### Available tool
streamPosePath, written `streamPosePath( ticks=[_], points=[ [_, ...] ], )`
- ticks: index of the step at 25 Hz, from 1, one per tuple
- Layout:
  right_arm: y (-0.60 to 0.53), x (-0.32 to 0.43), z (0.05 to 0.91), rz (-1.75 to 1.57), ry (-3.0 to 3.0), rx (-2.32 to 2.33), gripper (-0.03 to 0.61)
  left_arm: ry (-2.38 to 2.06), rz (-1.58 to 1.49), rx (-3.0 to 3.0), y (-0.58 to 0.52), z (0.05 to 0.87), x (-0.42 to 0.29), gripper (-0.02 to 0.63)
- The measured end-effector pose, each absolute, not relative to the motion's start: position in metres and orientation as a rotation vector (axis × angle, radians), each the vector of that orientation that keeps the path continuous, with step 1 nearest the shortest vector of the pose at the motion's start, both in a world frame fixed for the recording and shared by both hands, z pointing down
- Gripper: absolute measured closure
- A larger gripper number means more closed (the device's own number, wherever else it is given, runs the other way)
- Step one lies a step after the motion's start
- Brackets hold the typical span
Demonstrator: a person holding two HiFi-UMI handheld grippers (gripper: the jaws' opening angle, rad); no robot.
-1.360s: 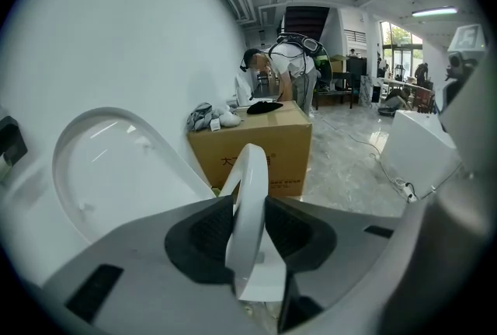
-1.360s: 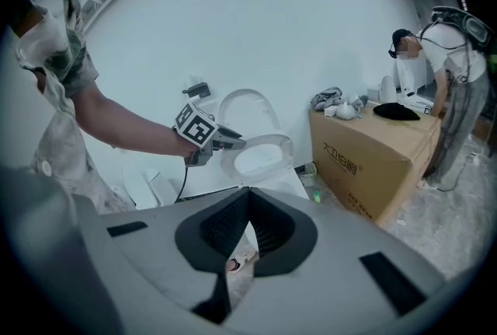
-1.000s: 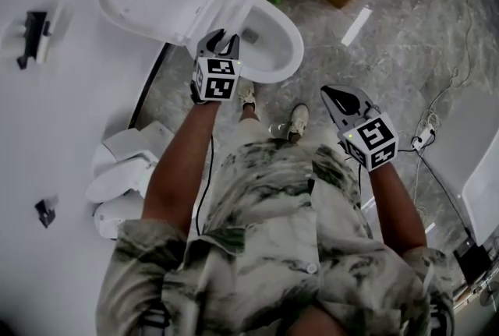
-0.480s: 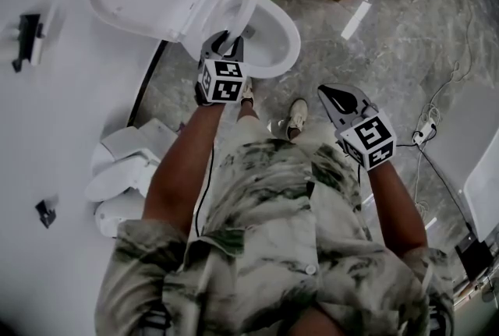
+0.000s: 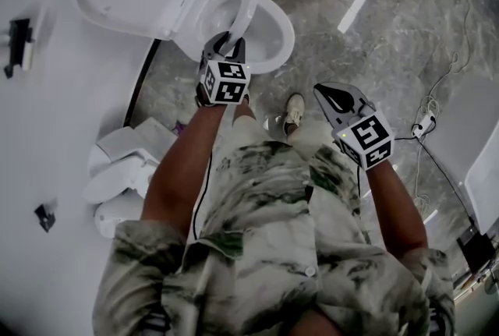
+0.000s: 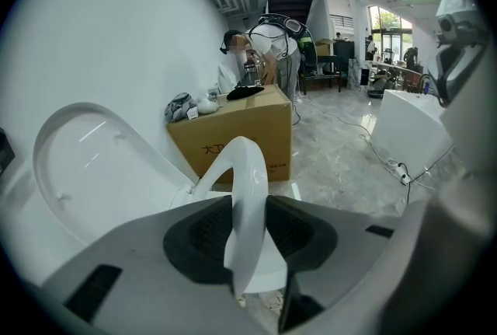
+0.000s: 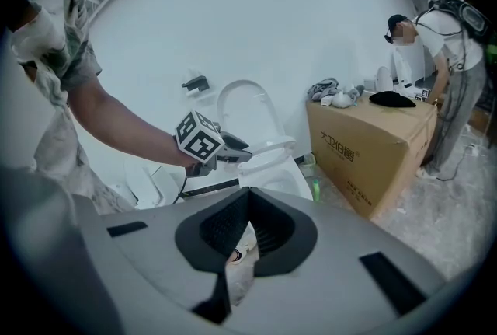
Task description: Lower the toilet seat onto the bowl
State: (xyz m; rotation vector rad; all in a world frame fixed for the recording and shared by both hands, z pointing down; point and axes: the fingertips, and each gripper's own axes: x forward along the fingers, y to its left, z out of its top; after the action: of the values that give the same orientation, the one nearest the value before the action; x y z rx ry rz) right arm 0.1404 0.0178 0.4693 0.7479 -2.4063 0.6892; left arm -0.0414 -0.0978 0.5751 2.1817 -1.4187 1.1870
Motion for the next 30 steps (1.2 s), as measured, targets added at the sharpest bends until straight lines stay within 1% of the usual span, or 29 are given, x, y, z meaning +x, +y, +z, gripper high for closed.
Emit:
streamPosePath(
  ticks=[30],
  points=[
    [0.030,0.157,0.538,0.762,-2.365,0.726,0.555,-1.397,1.353,2.179,-0.063,0.665,0.017,0.463]
  ],
)
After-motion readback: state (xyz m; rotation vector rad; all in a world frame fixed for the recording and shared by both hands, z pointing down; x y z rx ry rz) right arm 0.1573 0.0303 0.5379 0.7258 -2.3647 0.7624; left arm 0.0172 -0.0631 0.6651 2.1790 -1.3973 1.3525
